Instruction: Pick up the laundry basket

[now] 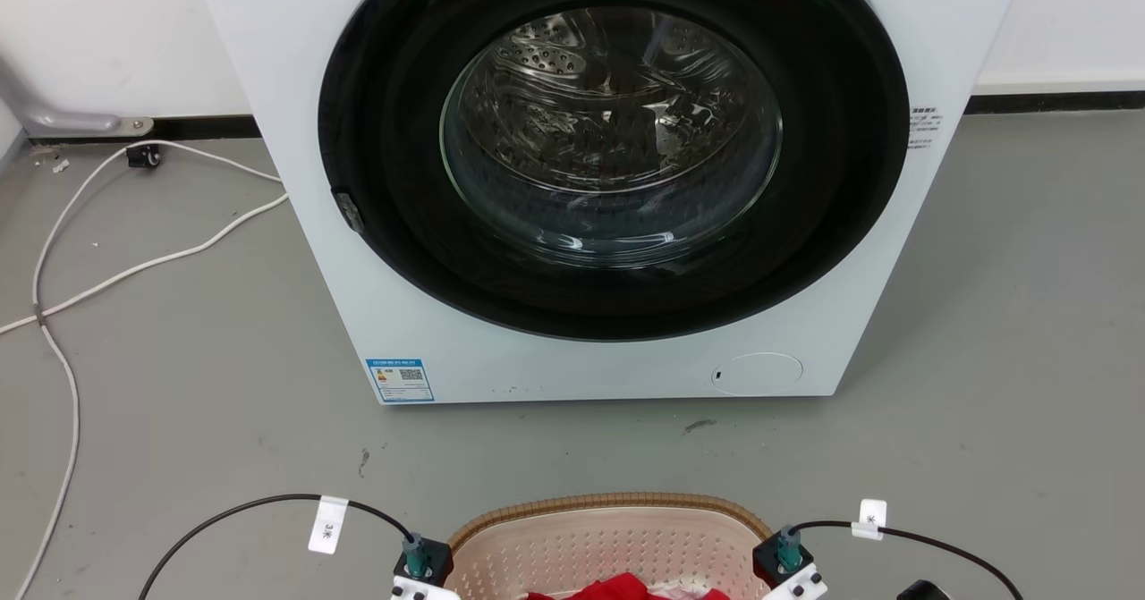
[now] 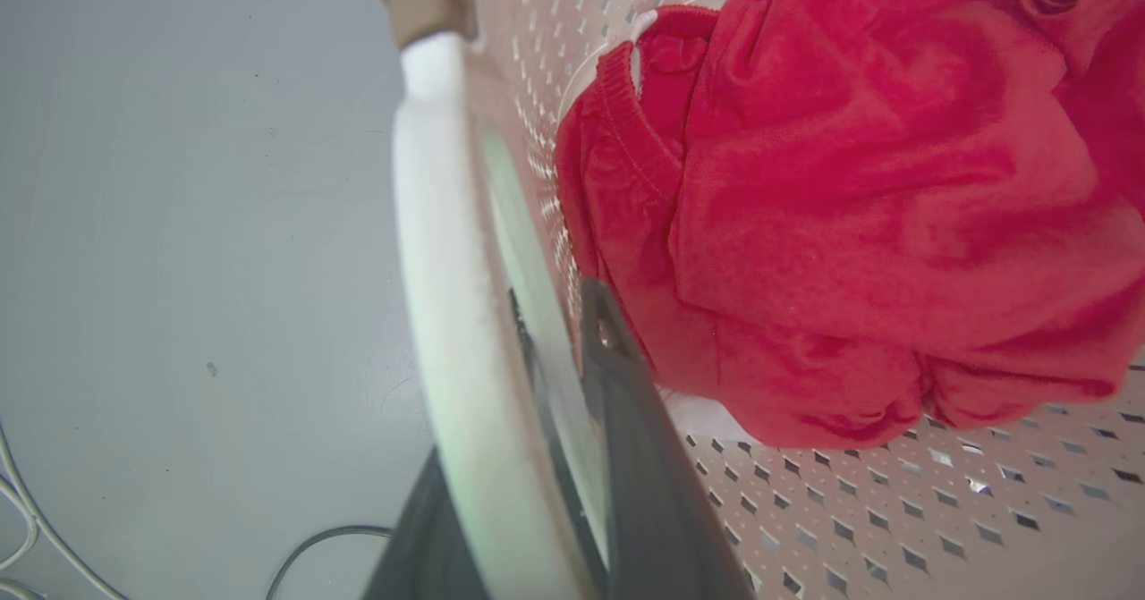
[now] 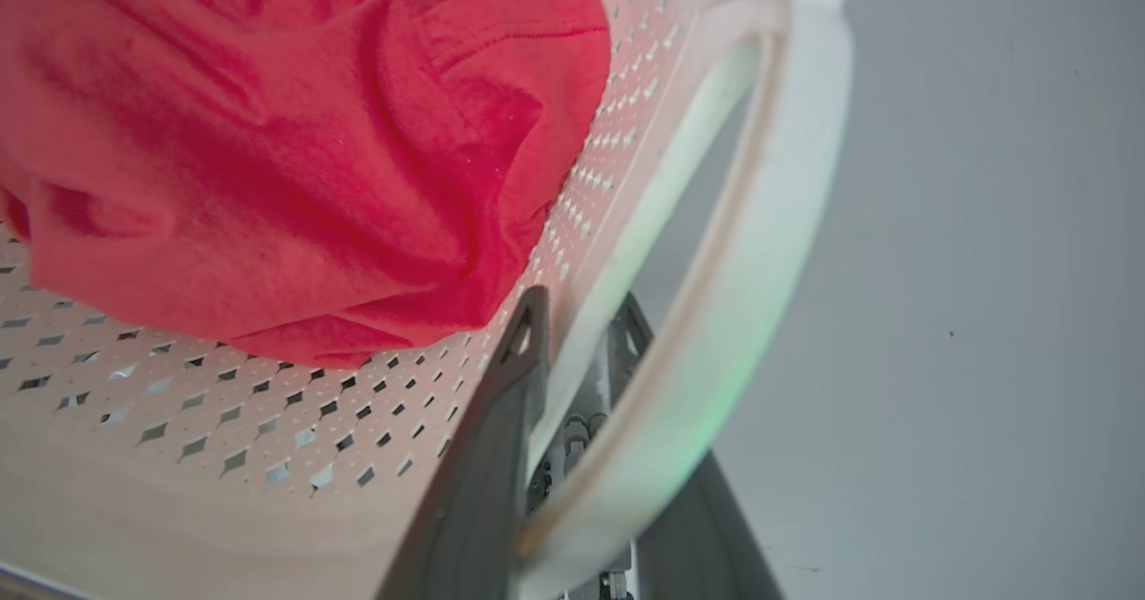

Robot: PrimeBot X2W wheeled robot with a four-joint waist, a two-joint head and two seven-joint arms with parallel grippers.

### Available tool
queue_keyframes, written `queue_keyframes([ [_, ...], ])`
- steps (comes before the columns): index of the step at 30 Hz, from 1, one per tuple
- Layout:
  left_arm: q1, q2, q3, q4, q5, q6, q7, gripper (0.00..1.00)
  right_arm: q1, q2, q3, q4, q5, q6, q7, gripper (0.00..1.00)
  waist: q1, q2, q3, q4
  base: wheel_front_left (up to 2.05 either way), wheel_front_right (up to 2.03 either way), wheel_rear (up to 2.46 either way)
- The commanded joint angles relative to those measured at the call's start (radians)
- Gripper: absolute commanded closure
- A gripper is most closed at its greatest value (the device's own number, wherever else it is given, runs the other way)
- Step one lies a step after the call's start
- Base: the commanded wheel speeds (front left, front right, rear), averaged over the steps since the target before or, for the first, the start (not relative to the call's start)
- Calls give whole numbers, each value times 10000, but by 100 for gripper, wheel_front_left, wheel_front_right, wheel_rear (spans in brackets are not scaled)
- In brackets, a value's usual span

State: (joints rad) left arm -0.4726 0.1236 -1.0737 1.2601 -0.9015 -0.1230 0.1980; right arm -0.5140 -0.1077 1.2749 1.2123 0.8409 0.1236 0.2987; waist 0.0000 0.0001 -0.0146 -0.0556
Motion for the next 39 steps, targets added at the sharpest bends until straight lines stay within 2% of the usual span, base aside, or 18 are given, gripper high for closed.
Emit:
queue_keyframes([
  [1, -183, -114, -123, -99, 63, -120, -80, 100, -73, 146, 110, -87, -127, 131, -1, 100, 0, -1, 5, 2, 0, 0, 0],
  [39, -197, -109, -829, 14, -609, -121, -252, 100, 26, 138, 110, -103, -233, 131, -76, 100, 0, -1, -10, 16, 0, 0, 0],
])
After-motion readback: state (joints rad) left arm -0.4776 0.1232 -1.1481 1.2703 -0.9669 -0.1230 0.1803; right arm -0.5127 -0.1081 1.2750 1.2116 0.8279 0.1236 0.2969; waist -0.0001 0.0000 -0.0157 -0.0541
